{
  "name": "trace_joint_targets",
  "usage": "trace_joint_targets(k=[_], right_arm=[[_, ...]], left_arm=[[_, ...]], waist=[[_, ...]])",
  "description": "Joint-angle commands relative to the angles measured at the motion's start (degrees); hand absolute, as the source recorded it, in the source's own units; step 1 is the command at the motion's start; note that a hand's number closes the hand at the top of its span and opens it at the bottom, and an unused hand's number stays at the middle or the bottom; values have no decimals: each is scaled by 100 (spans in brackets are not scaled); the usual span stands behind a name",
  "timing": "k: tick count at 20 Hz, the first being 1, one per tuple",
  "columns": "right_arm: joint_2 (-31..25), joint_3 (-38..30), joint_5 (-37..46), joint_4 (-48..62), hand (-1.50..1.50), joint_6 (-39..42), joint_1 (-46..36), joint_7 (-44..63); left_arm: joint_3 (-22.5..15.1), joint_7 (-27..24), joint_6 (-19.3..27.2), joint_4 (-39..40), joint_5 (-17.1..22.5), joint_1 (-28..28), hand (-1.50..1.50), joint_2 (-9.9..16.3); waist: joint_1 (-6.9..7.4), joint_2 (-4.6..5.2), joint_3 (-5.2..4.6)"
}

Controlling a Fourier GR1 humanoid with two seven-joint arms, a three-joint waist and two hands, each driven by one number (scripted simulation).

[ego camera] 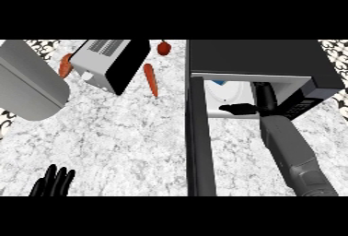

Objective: Pick up the milk, place it into the microwave and close the microwave

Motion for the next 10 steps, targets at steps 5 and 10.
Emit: trace_joint_targets(k=[5,10], right_arm=[[98,-177,-342,-177,-150,509,1228,-362],[139,-117,-404,-509,-150,831,2279,-975]], left_arm=[[-82,60,-75,-19,-19,22,-150,102],[-239,264,-425,-277,198,-1,-150,377]], waist=[[-251,102,122],[-298,92,118]])
